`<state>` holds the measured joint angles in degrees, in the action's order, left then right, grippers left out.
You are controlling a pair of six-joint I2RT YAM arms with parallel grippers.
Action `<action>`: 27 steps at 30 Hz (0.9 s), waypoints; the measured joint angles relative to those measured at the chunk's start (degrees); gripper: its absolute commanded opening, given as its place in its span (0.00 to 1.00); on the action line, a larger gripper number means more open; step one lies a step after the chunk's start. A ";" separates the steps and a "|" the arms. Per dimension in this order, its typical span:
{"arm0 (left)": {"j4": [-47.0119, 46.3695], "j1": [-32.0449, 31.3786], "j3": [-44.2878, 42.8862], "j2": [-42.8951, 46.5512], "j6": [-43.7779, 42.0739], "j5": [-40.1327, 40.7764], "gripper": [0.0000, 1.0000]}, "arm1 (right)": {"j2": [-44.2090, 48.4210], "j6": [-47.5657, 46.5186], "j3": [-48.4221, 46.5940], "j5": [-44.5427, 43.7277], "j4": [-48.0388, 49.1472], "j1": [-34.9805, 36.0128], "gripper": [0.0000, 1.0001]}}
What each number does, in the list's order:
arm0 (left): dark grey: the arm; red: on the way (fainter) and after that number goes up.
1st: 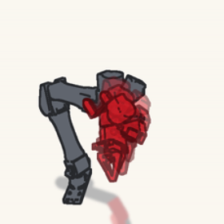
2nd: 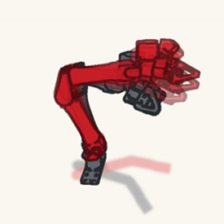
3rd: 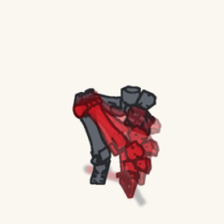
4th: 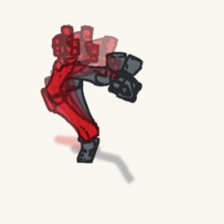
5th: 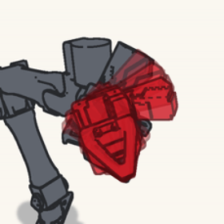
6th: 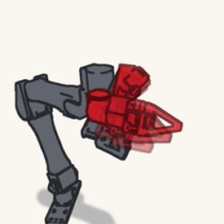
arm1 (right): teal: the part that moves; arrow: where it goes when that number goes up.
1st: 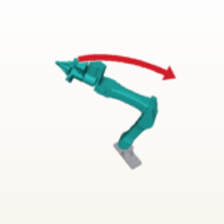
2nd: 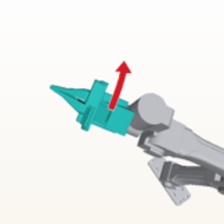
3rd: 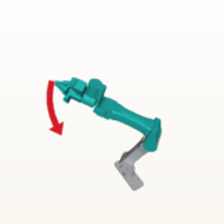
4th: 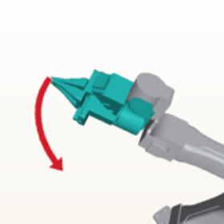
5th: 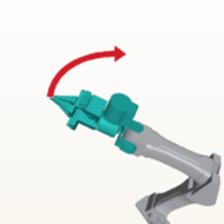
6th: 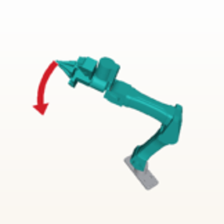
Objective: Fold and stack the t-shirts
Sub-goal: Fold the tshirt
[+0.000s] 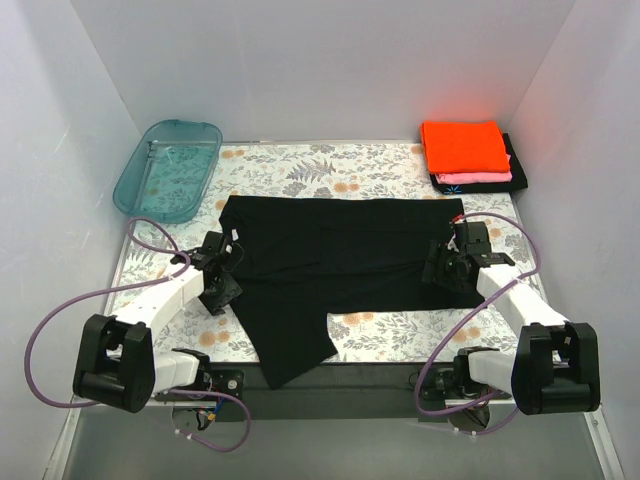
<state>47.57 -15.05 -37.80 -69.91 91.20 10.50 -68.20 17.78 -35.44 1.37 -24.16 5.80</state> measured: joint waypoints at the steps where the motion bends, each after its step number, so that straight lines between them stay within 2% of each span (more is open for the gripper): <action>1: -0.11 -0.07 0.17 -0.52 0.11 0.00 0.41 | 0.31 0.00 0.28 0.15 0.04 -0.37 0.77; 8: -2.25 -0.35 1.44 -3.37 0.17 -0.92 0.43 | 1.62 0.02 1.60 0.31 0.44 -2.29 0.77; 9: -2.29 -0.46 1.46 -3.37 0.15 -0.94 0.41 | 1.84 0.02 1.90 0.31 0.37 -2.60 0.77; 12: -2.43 -0.70 1.68 -3.15 0.33 -1.01 0.14 | 2.62 0.15 2.89 0.24 0.35 -3.91 0.79; 14: -2.69 -0.74 1.84 -2.99 0.42 -1.07 0.00 | 3.17 0.48 3.45 0.15 0.39 -5.18 0.79; 18: -3.32 -0.90 2.23 -2.34 0.48 -1.38 0.00 | 3.87 1.77 4.63 0.09 0.33 -9.01 0.77; 27: -4.74 -0.92 3.74 1.51 1.18 -1.36 0.00 | 6.99 5.81 7.23 -7.17 -1.84 -13.73 0.64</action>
<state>42.83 -15.97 -34.06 -68.40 92.38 9.15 -61.21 23.59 -28.21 -5.80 -26.00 -7.92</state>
